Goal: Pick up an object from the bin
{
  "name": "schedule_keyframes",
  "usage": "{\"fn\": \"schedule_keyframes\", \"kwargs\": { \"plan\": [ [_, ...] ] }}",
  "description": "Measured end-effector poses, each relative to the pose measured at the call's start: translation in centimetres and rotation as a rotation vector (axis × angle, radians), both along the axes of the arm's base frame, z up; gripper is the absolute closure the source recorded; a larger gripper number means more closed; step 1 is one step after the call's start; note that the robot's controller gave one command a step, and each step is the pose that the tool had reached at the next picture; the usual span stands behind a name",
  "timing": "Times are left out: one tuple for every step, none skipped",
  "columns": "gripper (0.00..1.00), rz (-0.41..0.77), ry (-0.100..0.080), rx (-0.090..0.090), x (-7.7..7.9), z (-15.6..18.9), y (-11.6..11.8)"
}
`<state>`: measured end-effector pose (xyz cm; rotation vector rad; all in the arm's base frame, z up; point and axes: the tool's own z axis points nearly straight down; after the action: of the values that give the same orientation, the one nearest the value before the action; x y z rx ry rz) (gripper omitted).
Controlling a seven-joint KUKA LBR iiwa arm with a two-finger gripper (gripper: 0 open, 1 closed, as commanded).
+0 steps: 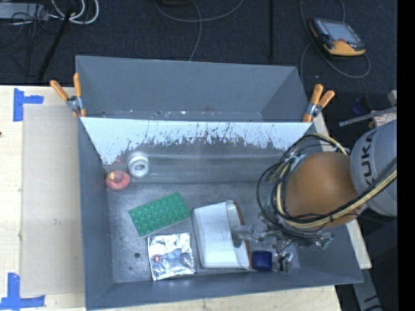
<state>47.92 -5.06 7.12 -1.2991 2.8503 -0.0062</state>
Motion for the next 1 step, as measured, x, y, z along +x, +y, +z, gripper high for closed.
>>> {"fn": "schedule_keyframes", "kwargs": {
  "plan": [
    [0.00, 0.152, 0.010, 0.000, 0.55, -0.16, -0.04]
  ]
}}
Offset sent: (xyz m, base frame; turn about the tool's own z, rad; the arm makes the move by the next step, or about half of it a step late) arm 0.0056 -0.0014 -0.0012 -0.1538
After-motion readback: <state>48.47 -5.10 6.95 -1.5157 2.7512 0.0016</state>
